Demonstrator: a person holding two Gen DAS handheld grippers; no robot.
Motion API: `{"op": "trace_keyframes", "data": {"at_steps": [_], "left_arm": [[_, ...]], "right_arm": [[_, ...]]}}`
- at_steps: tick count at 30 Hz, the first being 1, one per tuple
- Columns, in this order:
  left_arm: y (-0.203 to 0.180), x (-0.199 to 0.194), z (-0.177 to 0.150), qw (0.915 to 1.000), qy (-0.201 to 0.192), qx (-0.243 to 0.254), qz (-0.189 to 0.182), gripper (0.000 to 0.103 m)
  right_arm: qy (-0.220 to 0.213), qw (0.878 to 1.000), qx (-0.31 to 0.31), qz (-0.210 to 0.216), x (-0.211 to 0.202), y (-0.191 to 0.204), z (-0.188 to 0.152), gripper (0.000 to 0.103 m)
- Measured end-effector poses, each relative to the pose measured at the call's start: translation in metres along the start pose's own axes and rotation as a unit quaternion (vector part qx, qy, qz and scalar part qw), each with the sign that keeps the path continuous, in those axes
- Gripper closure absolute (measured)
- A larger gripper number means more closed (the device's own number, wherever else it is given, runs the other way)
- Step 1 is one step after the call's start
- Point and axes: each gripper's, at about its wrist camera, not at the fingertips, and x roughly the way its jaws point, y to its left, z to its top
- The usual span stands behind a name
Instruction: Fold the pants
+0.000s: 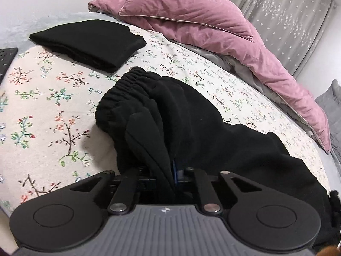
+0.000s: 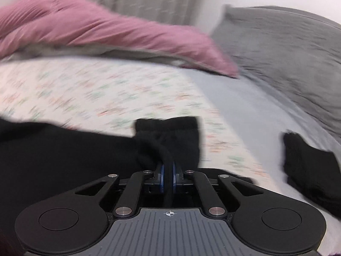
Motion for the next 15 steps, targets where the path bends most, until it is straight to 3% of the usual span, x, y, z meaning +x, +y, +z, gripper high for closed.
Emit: {"op": "trace_keyframes", "data": {"at_steps": [3,7,10,11,15], "left_arm": [[-0.003,-0.004,0.002,1.0,-0.004,0.001,0.008,0.071],[-0.005,-0.001,0.003,0.9997,0.006,-0.01,0.023,0.071],[-0.009,0.007,0.003,0.9991,0.016,-0.01,0.037,0.071],[-0.01,0.008,0.002,0.999,0.017,-0.01,0.04,0.071],[-0.013,0.01,0.001,0.9989,0.013,-0.009,0.045,0.07]], "right_arm": [[0.005,0.997,0.075,-0.013,-0.015,-0.046,-0.007,0.099],[0.056,0.979,0.195,0.022,-0.022,-0.104,-0.034,0.099],[0.085,0.96,0.257,0.072,-0.022,-0.131,-0.063,0.094],[0.081,0.951,0.285,0.089,-0.023,-0.139,-0.068,0.087],[0.061,0.915,0.369,0.148,-0.015,-0.169,-0.081,0.077]]}}
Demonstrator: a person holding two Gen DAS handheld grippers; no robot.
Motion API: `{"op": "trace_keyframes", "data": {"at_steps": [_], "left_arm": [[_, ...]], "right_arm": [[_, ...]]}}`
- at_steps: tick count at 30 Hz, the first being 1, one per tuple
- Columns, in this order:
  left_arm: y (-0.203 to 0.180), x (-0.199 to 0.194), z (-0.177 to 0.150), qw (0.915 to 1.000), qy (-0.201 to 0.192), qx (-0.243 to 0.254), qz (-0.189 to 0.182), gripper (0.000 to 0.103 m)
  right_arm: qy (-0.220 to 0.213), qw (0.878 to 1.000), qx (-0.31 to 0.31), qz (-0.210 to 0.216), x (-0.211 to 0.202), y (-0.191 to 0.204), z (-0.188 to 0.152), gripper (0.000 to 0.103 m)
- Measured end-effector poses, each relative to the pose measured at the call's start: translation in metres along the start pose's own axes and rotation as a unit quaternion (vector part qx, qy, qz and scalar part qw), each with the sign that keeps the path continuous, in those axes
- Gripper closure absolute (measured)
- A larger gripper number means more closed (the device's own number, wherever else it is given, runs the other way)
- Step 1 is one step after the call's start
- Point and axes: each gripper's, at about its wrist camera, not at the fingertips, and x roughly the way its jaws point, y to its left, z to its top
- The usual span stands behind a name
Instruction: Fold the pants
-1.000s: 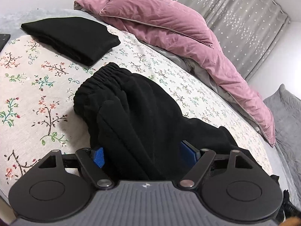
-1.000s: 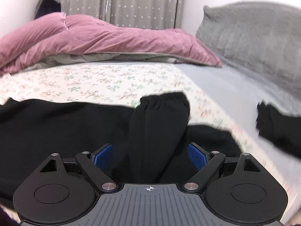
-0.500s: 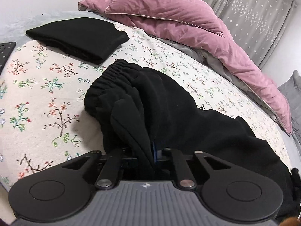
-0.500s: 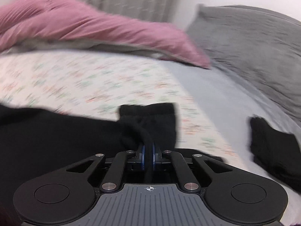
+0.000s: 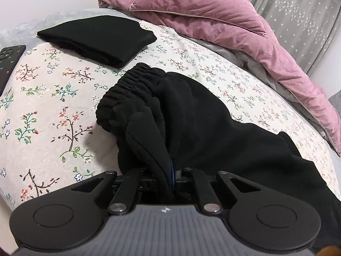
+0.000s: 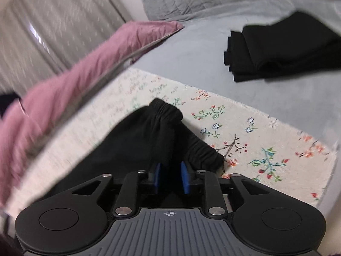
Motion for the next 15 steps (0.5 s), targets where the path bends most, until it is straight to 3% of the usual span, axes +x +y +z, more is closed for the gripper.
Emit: {"op": "trace_keyframes", "data": {"at_steps": [5,8,9,10,11,15], "left_arm": [[-0.003,0.0,-0.003,0.9998,-0.008,0.014,0.007,0.07],[-0.005,0.0,-0.004,0.9996,-0.012,0.024,0.008,0.07],[-0.006,0.0,-0.005,0.9995,-0.013,0.029,0.01,0.071],[-0.007,-0.001,-0.005,0.9993,-0.014,0.032,0.012,0.071],[-0.007,-0.003,-0.005,0.9992,-0.016,0.035,0.014,0.071],[0.0,-0.013,0.003,0.9994,-0.019,0.03,-0.002,0.072]], "right_arm": [[-0.002,0.996,0.075,0.054,0.018,-0.014,0.013,0.076],[-0.01,0.995,0.08,0.057,0.023,-0.01,0.018,0.064],[-0.011,0.996,0.074,0.051,0.024,-0.008,0.019,0.065],[-0.011,0.997,0.061,0.039,0.025,-0.005,0.019,0.069],[-0.013,0.999,0.037,0.016,0.025,0.002,0.019,0.101],[-0.055,0.995,-0.074,-0.041,-0.001,0.034,0.013,0.101]]}}
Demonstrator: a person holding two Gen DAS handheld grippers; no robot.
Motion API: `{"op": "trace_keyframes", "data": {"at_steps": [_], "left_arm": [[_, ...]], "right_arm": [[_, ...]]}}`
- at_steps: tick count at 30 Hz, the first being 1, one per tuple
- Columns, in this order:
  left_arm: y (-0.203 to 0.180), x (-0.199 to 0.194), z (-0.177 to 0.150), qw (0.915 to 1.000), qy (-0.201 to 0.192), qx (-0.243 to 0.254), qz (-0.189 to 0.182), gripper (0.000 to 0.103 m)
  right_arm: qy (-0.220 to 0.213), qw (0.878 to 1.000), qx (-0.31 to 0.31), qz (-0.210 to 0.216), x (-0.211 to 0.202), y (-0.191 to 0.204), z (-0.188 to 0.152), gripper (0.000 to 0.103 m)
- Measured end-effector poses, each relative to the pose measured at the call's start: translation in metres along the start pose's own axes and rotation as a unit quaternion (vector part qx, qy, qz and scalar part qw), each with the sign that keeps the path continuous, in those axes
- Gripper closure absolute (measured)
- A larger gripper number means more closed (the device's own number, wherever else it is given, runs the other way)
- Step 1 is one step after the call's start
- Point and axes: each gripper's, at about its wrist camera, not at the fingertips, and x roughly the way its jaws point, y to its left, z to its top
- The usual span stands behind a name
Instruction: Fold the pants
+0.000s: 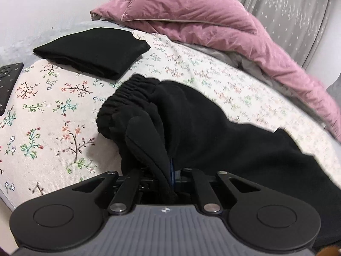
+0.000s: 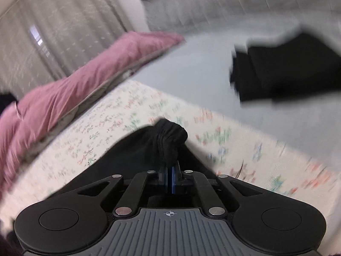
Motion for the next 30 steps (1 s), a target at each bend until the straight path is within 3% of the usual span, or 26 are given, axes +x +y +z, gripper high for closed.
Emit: {"op": "trace_keyframes", "data": {"at_steps": [4,7,11,13,14,16,17,18,19,21,25,26,30], "left_arm": [[0.014,-0.006,0.006,0.9997,0.003,-0.023,-0.002,0.072],[0.017,-0.002,0.004,0.9994,0.024,-0.025,0.007,0.072],[0.007,0.014,-0.005,0.9962,0.071,0.021,0.045,0.07],[0.002,0.013,-0.007,0.995,0.074,0.04,0.053,0.065],[0.0,0.011,-0.007,0.9949,0.072,0.041,0.057,0.057],[-0.005,0.004,-0.007,0.9941,0.072,0.04,0.07,0.034],[-0.007,-0.001,-0.007,0.9936,0.073,0.038,0.078,0.013],[-0.008,-0.007,-0.007,0.9934,0.071,0.035,0.084,0.007],[-0.011,-0.015,-0.008,0.9938,0.068,0.033,0.081,0.007],[-0.016,-0.03,-0.011,0.9945,0.074,0.028,0.07,0.004],[-0.039,-0.05,-0.014,0.9961,0.067,0.037,0.045,0.0],[-0.047,-0.056,-0.014,0.9964,0.06,0.046,0.038,0.0],[-0.085,-0.07,-0.015,0.9944,0.043,0.096,-0.008,0.0]], "right_arm": [[-0.031,0.996,-0.075,-0.026,-0.032,0.017,0.002,0.101],[-0.003,0.994,-0.096,-0.055,-0.031,0.015,-0.005,0.101],[0.072,0.986,-0.106,-0.105,-0.006,0.008,-0.019,0.101],[0.081,0.98,-0.129,-0.124,-0.001,0.01,-0.025,0.1],[0.078,0.977,-0.149,-0.132,-0.001,0.015,-0.027,0.099],[0.064,0.972,-0.178,-0.14,-0.005,0.024,-0.029,0.088],[0.057,0.97,-0.183,-0.147,-0.008,0.028,-0.028,0.08],[0.047,0.968,-0.188,-0.157,-0.012,0.031,-0.027,0.07],[0.034,0.967,-0.192,-0.162,-0.017,0.035,-0.024,0.064],[0.01,0.968,-0.19,-0.161,-0.029,0.039,-0.019,0.042],[-0.01,0.969,-0.197,-0.146,-0.04,0.056,-0.012,0.034],[-0.014,0.97,-0.202,-0.137,-0.044,0.063,-0.011,0.028],[-0.021,0.969,-0.236,-0.075,-0.056,0.092,-0.01,0.016]]}}
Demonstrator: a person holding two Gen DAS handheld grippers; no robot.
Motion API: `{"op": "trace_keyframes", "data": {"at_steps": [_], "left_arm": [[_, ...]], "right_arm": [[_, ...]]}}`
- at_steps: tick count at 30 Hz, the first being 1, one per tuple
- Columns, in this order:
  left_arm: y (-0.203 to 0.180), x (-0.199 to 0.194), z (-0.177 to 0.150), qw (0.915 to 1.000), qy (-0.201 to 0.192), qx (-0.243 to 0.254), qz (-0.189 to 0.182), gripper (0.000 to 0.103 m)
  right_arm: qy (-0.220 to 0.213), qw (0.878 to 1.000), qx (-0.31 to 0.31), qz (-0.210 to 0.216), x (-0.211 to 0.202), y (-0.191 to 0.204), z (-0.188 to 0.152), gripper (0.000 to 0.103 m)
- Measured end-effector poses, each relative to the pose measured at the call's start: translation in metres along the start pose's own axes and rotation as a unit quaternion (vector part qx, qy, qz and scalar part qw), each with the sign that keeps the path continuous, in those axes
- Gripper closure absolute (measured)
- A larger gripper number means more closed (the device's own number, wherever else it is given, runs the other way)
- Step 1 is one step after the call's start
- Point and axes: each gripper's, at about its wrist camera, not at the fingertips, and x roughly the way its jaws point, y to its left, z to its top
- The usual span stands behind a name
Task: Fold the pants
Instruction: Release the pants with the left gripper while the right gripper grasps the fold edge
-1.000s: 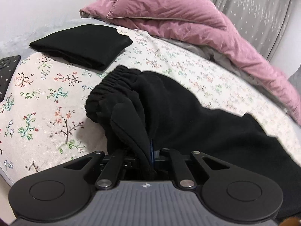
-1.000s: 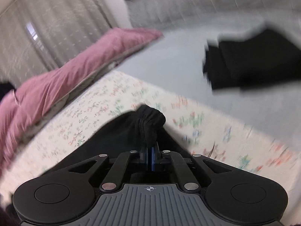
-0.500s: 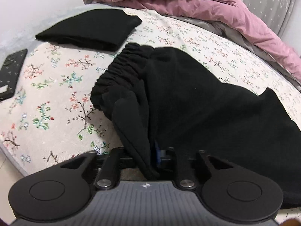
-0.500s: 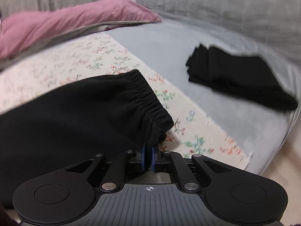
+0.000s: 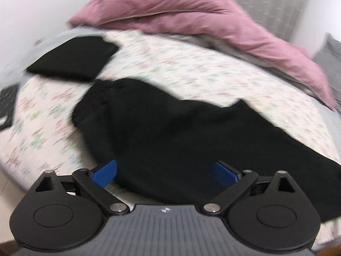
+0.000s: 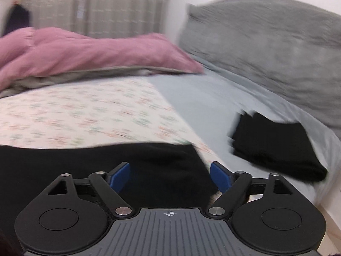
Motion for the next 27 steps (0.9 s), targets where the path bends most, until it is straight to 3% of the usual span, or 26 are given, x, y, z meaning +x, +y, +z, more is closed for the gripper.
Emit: {"op": "trace_keyframes", "data": {"at_steps": [4,10,15,18,23,27], "left_arm": [[-0.034,0.003,0.008,0.9982,-0.015,0.049,-0.031,0.0],[-0.059,0.03,0.03,0.9938,-0.012,0.084,-0.071,0.0],[-0.073,0.071,0.049,0.9879,0.026,0.119,-0.096,0.0],[-0.078,0.095,0.064,0.9834,0.038,0.141,-0.108,0.0],[-0.076,0.133,0.081,0.9785,0.003,0.185,-0.091,0.0],[-0.055,0.151,0.078,0.9749,-0.012,0.186,-0.122,0.0]], "right_arm": [[-0.009,0.997,-0.012,0.078,-0.003,0.029,0.016,0.011],[-0.016,0.988,-0.046,0.145,0.008,0.077,0.035,0.005],[-0.014,0.971,-0.098,0.216,0.021,0.121,0.045,0.002],[-0.011,0.954,-0.143,0.265,0.029,0.154,0.051,0.002],[-0.013,0.921,-0.214,0.325,0.043,0.207,0.058,0.002],[0.012,0.883,-0.23,0.409,0.056,0.244,0.067,0.002]]}}
